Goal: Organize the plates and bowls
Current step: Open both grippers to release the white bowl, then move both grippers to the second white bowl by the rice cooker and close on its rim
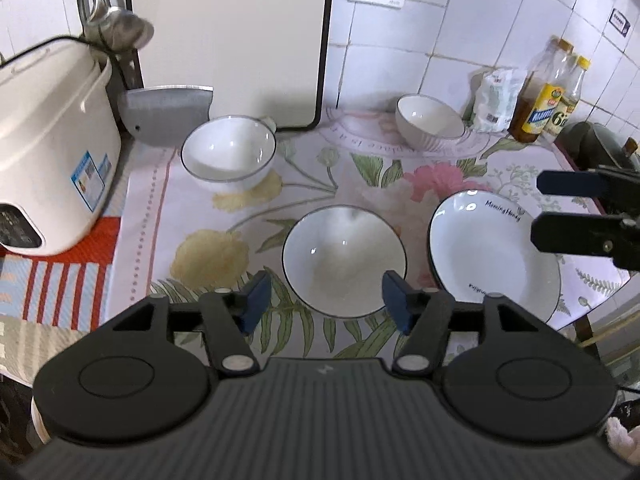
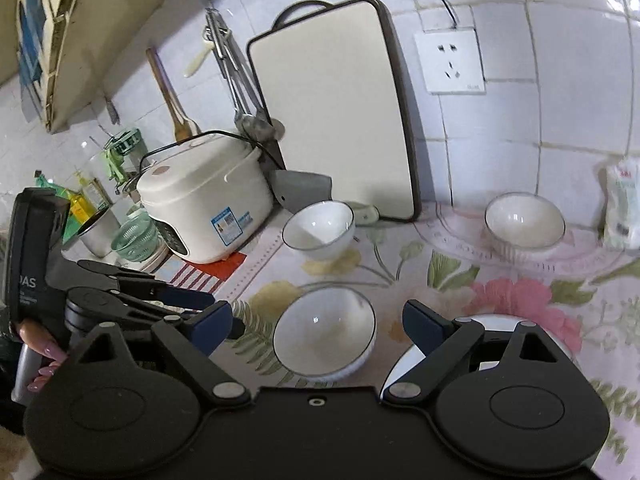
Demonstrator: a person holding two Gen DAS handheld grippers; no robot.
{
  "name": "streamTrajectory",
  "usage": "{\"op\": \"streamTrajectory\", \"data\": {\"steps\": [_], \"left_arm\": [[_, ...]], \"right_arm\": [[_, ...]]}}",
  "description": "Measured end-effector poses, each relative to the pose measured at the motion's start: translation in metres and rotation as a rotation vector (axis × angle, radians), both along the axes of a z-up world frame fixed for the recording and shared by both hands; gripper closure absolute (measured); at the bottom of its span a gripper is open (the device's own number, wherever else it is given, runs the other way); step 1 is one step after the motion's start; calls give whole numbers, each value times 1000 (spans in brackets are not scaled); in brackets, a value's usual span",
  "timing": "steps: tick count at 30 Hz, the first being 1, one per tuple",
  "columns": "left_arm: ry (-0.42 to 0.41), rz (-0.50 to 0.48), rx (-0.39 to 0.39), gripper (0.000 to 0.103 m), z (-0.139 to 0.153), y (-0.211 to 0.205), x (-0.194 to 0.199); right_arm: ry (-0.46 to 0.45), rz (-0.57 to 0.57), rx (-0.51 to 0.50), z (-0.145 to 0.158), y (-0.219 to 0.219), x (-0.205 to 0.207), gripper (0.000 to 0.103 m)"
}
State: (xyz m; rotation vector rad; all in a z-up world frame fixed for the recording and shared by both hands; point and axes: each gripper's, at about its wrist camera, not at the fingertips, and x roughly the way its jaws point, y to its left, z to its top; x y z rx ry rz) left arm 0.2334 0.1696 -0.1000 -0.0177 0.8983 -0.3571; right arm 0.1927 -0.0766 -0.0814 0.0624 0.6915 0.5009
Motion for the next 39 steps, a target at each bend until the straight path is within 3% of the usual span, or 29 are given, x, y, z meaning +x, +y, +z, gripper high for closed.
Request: {"op": "streamTrajectory", "data": {"steps": [9,11,18,24,26,35,37,39], "left_arm": [[-45,-4,34,34,12,5,16],[-53,1,15,27,11,9,22],[-89,94,-61,22,-6,33,52],[-118,234,-108,23,-35,55,85],[-107,282,-100,22,-50,59,94],[-79,399,-207,25,-97,73,130],[-62,426,-240,27,-105,77,139],[-31,443,-271,40,-113,80,148]], "right_arm": [[-126,83,-63,37,25,1,9],[-136,91,-83,42,30,10,9],[-19,100,-12,41,33,69,18],[149,84,93,12,34,131,30],[199,79,112,-1,37,149,31],[356,40,128,-71,60,226,36],[378,25,116,-85,65,243,42],[390,18,99,-97,70,257,48]]}}
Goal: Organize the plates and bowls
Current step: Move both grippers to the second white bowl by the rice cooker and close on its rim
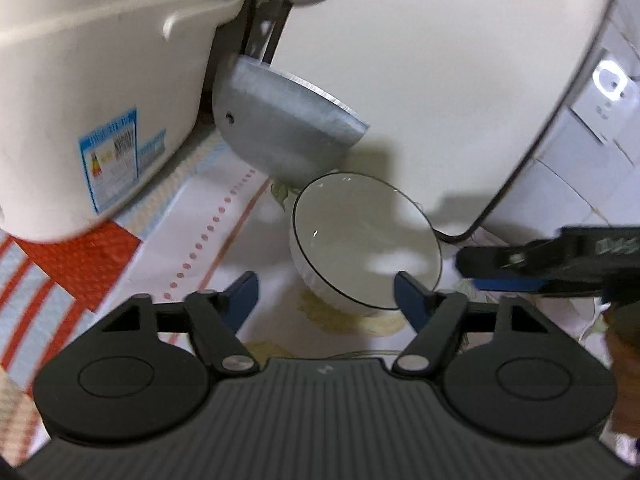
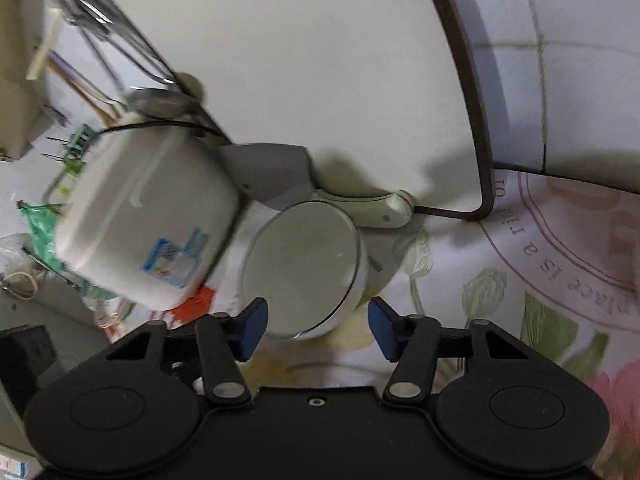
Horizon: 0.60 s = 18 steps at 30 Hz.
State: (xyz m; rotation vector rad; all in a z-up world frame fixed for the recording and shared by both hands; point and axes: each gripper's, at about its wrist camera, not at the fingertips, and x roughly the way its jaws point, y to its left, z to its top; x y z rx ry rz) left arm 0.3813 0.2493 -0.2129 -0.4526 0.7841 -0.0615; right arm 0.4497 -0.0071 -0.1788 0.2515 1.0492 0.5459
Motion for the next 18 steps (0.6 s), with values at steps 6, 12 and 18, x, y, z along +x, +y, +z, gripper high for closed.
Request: {"op": "streamTrajectory", "data": {"steps": [6,12,18], "left_arm": [[64,41,-113,46,-18,2,8],[61,71,-105,75,-18,2,12],[87,68,-76,80,-13,-4,15]], "right_arm": [[7,-34,-84,-27,11,14,53],[-42,-39,-135,-34,21,26,70],[-84,5,-162,-33,33,30,86]]}}
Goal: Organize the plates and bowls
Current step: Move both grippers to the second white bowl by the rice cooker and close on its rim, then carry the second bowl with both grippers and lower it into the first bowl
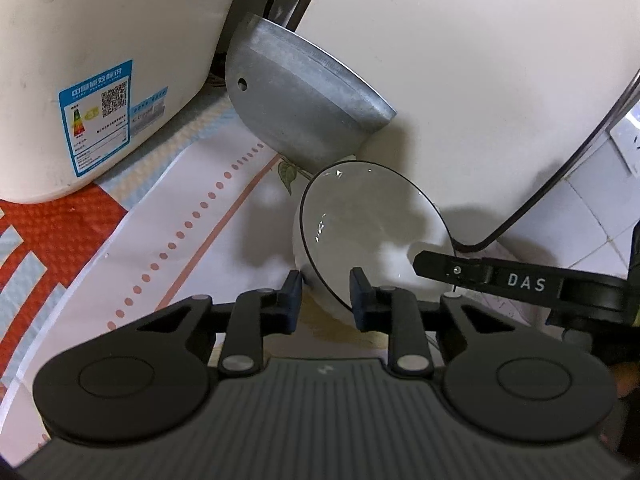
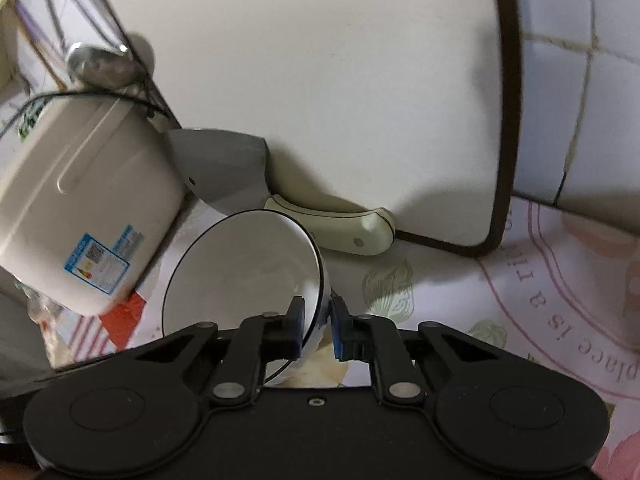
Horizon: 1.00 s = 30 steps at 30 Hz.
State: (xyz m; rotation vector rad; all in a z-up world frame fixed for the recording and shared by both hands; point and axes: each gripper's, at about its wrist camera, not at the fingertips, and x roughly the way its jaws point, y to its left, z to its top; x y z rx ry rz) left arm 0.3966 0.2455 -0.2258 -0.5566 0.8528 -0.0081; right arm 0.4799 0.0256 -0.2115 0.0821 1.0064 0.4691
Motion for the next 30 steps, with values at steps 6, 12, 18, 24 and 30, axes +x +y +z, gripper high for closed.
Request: {"op": "streamTrajectory", "data": {"steps": [6,12,18,24,30], "left_arm": [[43,9,42,81,7,-9,4],[67,5,64,83,12,-13,6],[64,-36,42,83,30,-20,-12],[47,-90,54,83,69,-35,-41],[28,-142,91,83,106,-51,-73]], "right_arm": [[43,-25,42,-3,-7,4,87],[33,-18,21,-8,-3,4,88],[46,-56,76,10,-20,-12,88],[36,-73,81,48,-36,-46,87],[20,-80,82,85,-51,-87,87]]}}
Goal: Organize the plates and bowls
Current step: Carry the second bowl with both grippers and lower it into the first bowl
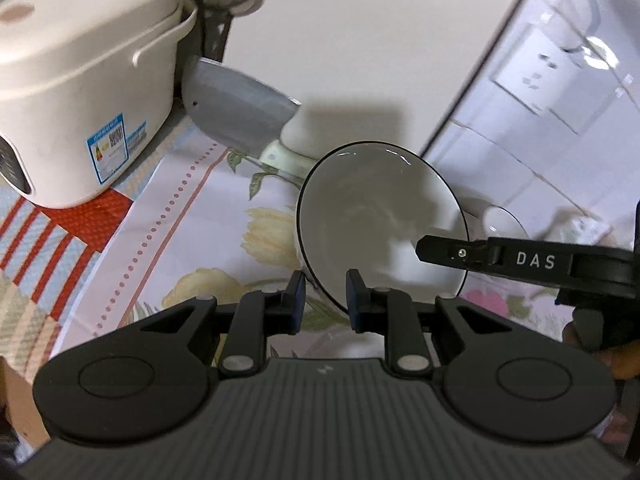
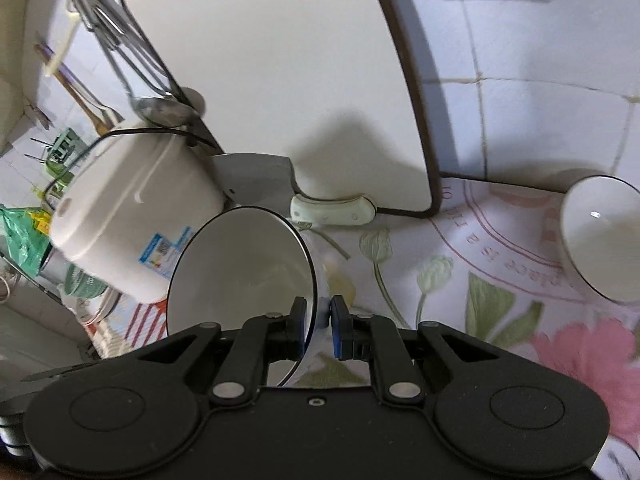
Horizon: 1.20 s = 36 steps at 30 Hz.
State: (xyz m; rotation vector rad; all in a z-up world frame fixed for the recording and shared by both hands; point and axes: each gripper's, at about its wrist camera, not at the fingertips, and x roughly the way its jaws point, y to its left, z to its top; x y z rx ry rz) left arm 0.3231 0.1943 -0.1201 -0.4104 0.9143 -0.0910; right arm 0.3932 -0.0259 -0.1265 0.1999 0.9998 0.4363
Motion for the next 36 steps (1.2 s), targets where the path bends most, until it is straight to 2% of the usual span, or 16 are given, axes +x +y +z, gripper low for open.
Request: {"op": "streamTrajectory", "data": {"steps": [5,10,18,22,26,36], "left_arm": [[-9,-35,11,83,19,-10,-27],[9,-78,37,83,22,-20,-48],[49,-125,59,83,-3,-34,-59],[92,-119,12,83,-20,-31,-60],[106,-121,4,83,-32,-31,-62],[144,-115,64,83,-45,-35,-53]], "right_arm": [[-19,-17,8,24,-14,-37,86],[-10,-38,37,24,-26,-68,85],[20,-83,39,-2,-40,-97,84],[25,-99,1,-11,-38,-107,83],[-1,-86,-38,-15,-33,-112,83],[-45,-57,-94,-29,-22,-114,83]]}}
